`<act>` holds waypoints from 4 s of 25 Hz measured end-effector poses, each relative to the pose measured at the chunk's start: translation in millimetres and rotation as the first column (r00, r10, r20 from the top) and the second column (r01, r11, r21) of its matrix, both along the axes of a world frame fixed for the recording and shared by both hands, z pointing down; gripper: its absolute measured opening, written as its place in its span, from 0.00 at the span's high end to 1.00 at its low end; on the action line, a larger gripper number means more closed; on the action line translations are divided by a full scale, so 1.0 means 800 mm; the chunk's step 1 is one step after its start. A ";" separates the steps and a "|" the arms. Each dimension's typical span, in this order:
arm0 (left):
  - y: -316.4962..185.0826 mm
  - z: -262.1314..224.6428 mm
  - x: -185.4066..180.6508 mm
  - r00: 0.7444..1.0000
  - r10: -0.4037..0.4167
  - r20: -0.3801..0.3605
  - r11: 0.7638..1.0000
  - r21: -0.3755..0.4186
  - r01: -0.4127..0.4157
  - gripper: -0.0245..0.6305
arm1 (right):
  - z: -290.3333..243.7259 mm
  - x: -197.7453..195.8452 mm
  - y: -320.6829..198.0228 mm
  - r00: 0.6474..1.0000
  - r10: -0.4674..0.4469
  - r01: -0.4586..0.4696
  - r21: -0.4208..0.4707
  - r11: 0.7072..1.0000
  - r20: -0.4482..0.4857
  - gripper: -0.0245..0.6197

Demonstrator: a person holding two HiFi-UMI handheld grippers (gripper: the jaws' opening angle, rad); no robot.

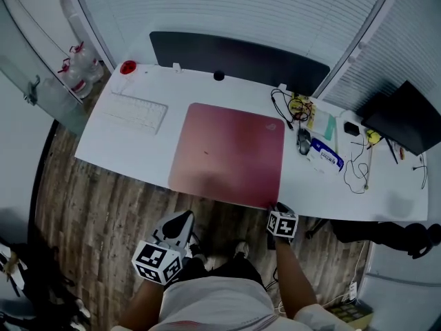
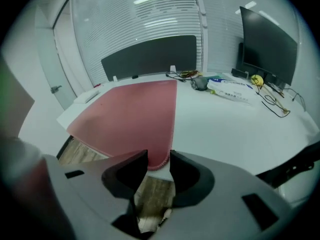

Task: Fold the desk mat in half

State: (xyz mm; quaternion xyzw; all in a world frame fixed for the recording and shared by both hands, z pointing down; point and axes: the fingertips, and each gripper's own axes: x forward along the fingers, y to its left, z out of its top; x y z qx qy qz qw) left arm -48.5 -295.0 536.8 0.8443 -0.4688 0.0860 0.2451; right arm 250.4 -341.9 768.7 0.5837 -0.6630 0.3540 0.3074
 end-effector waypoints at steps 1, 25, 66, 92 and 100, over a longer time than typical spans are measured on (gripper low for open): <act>0.000 0.000 0.001 1.000 0.001 0.005 1.000 0.002 -0.001 0.95 | -0.001 0.001 -0.002 1.000 0.014 -0.014 -0.005 1.000 0.002 0.66; 0.018 -0.012 -0.024 0.997 -0.077 0.021 0.996 0.041 0.076 0.95 | -0.159 -0.137 -0.062 0.955 -0.296 0.280 0.360 0.890 -0.011 0.85; -0.010 -0.036 -0.127 0.986 -0.169 0.007 0.979 0.116 0.167 0.95 | -0.265 -0.323 -0.094 0.809 -0.498 0.313 0.490 0.814 0.312 0.85; -0.053 -0.141 0.129 0.986 0.159 -0.049 0.945 0.295 -0.138 0.95 | -0.430 -0.008 0.018 0.968 -0.239 0.116 0.710 0.694 0.076 0.88; -0.048 -0.135 0.132 0.986 0.164 -0.028 0.944 0.294 -0.148 0.95 | -0.447 -0.016 0.030 0.973 -0.229 0.136 0.738 0.661 0.025 0.88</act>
